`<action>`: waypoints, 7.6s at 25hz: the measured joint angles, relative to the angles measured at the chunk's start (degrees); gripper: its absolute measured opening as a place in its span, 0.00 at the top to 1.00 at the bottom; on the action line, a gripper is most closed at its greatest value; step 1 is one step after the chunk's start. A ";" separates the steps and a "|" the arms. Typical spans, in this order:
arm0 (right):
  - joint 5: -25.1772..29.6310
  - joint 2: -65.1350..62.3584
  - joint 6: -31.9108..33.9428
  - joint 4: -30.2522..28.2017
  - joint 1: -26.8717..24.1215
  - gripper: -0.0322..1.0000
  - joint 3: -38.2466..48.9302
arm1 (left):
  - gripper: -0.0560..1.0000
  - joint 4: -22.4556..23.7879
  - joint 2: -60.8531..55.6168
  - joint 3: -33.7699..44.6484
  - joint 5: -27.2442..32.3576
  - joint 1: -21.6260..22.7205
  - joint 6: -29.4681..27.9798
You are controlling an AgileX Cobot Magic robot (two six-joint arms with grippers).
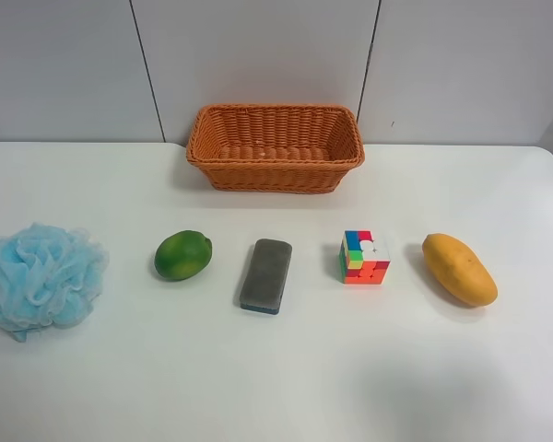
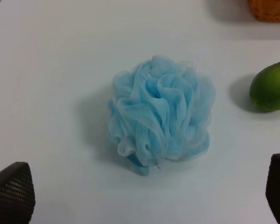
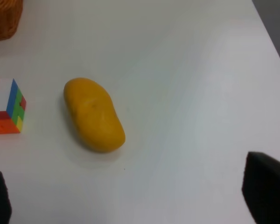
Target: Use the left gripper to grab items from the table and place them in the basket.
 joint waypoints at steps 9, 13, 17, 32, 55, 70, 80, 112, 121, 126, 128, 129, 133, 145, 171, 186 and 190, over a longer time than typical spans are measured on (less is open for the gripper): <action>0.00 0.00 0.00 0.00 0.00 0.01 0.00 | 0.01 0.00 0.00 0.00 0.00 0.00 -0.07; 0.00 0.00 0.00 0.00 0.00 0.01 0.00 | 0.01 0.00 0.00 0.00 0.00 0.00 -0.01; 0.00 0.00 0.00 0.00 0.00 0.01 0.00 | 0.01 0.00 0.00 0.00 0.00 0.00 -0.01; 0.00 0.00 0.00 0.00 0.00 0.01 0.00 | 0.01 -0.25 0.57 -0.23 0.00 0.00 -0.05; 0.00 0.00 0.00 0.00 0.00 0.01 0.00 | 0.01 8.70 75.66 -37.61 -0.52 -24.13 -0.36; 0.00 0.00 0.00 0.00 0.00 0.01 0.00 | 0.01 8.74 98.12 -38.38 -12.25 -34.93 -0.75; 0.00 0.00 0.00 0.00 0.00 0.01 0.00 | 0.01 7.01 105.44 -38.38 -16.30 -34.98 -0.27; 0.00 0.00 0.00 0.00 0.00 0.01 0.00 | 0.32 5.05 114.78 -38.43 -23.68 -35.00 0.83; 0.00 0.00 0.00 0.00 0.00 0.01 0.00 | 0.32 5.05 111.14 -41.77 -15.61 -35.00 0.83; 0.00 0.00 0.00 0.00 0.00 0.01 0.00 | 0.32 4.99 107.53 -48.74 -6.57 -35.00 -0.65; 0.00 0.00 0.00 0.00 0.00 0.01 0.00 | 0.32 4.99 107.06 -52.80 -3.47 -35.00 -2.05; 0.00 0.00 0.00 0.00 0.00 0.01 0.00 | 0.32 4.92 106.95 -55.02 -1.90 -35.00 -2.54; 0.00 0.00 0.00 0.00 0.00 0.01 0.00 | 0.32 4.92 106.95 -63.30 0.83 -35.00 -3.55; 0.00 0.00 0.00 0.00 0.00 0.01 0.00 | 0.32 4.75 119.81 -90.58 -0.49 -33.90 -3.56; 0.00 0.00 0.00 0.00 0.00 0.01 0.00 | 0.32 -1.56 143.32 -96.33 -22.46 -32.15 -3.56; 0.00 0.00 0.00 0.00 0.00 0.01 0.00 | 0.01 -2.44 141.71 -96.34 -22.49 -32.15 -3.56; 0.00 0.00 0.00 0.00 0.00 0.01 0.00 | 0.01 -2.38 137.05 -96.34 -15.79 -32.15 -3.67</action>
